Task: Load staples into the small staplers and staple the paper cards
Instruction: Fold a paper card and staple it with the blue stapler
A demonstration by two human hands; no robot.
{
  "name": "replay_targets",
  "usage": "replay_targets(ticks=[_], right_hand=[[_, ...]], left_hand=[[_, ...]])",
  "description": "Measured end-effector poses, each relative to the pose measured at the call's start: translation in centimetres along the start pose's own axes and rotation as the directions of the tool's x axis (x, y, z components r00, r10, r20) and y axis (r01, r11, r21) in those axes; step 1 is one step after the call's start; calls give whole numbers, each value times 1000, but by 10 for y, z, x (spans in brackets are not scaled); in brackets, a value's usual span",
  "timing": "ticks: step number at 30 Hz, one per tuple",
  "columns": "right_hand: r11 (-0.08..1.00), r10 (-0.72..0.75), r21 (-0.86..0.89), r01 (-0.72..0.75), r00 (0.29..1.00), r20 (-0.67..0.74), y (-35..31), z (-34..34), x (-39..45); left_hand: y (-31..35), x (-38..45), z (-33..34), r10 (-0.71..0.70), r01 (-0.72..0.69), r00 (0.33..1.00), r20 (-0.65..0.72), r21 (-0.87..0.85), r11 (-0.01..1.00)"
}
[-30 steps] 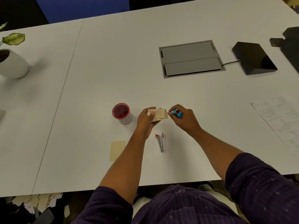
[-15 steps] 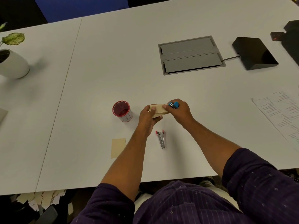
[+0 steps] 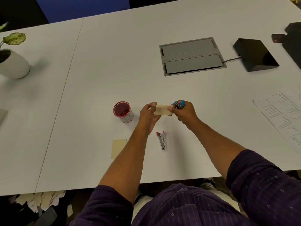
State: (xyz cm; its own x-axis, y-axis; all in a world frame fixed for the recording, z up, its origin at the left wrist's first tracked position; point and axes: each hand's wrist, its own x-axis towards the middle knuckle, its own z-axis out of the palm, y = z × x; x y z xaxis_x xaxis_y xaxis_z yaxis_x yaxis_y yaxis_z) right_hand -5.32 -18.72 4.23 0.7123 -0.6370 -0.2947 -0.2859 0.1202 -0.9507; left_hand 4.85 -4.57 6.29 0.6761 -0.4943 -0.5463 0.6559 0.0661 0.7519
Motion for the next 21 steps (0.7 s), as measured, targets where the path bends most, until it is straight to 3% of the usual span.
replay_targets(ticks=[6, 21], right_hand=[[999, -27, 22, 29, 998, -62, 1, 2, 1], [997, -75, 18, 75, 997, -19, -7, 1, -4]], left_hand=[[-3, -5, -1, 19, -22, 1000, 13, 234, 972], [0, -9, 5, 185, -165, 982, -42, 294, 942]])
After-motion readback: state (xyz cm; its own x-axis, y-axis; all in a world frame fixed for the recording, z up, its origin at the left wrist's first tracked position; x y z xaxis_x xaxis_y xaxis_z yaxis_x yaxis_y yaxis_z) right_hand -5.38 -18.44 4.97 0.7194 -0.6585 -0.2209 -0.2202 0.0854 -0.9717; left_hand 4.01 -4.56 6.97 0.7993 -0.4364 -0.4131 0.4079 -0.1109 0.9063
